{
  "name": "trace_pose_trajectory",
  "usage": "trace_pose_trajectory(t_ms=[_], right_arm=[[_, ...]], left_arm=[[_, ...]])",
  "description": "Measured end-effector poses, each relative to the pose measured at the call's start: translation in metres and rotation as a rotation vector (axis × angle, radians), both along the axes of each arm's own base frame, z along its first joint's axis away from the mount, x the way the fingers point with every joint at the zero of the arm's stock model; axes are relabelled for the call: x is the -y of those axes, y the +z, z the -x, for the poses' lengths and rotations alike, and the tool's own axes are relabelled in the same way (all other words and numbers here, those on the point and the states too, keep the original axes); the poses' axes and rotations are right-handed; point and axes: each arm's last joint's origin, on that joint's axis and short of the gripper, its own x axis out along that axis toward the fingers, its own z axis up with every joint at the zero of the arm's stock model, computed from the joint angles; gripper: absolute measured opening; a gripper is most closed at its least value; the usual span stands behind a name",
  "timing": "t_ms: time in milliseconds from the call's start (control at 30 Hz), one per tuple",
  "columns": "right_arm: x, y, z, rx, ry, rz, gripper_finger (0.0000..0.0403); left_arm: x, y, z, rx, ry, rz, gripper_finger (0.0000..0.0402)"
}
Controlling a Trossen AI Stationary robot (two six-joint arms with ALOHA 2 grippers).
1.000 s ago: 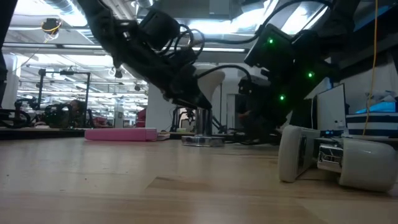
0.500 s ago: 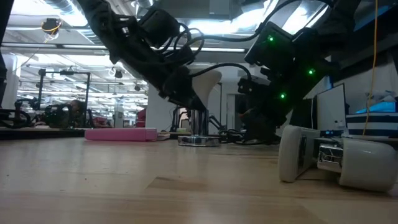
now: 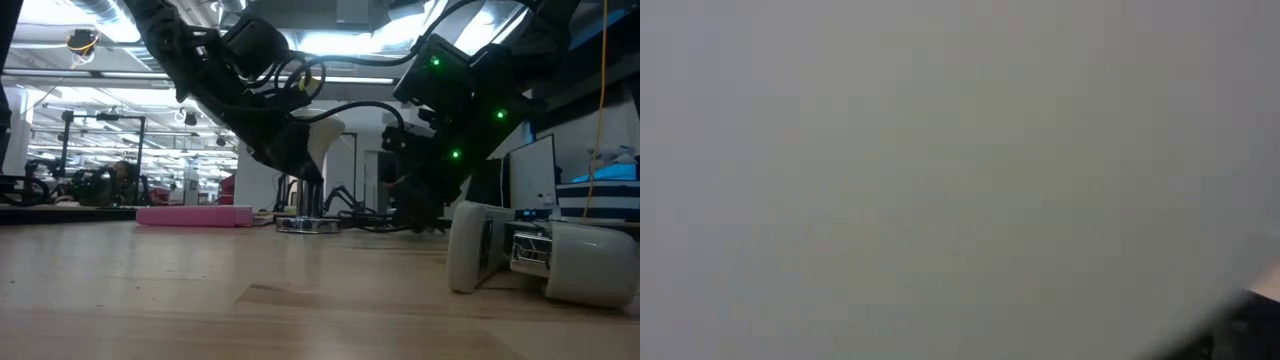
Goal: Screw lightbulb
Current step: Insert light bulb into the lamp
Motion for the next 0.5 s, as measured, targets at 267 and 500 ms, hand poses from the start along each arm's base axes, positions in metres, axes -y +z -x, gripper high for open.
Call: trace_pose_trajectory(t_ms=[267, 500], right_arm=[[0.0, 0.0, 0.0, 0.0, 0.001, 0.001, 0.0005], [0.0, 0.0, 0.0, -0.004, 0.006, 0.005, 0.0005]], left_arm=[[0.0, -0.001, 0.0, 0.032, 0.007, 0.008, 0.0279], [0.001, -0.011, 0.013, 0.256, 0.01, 0.022, 0.0259]])
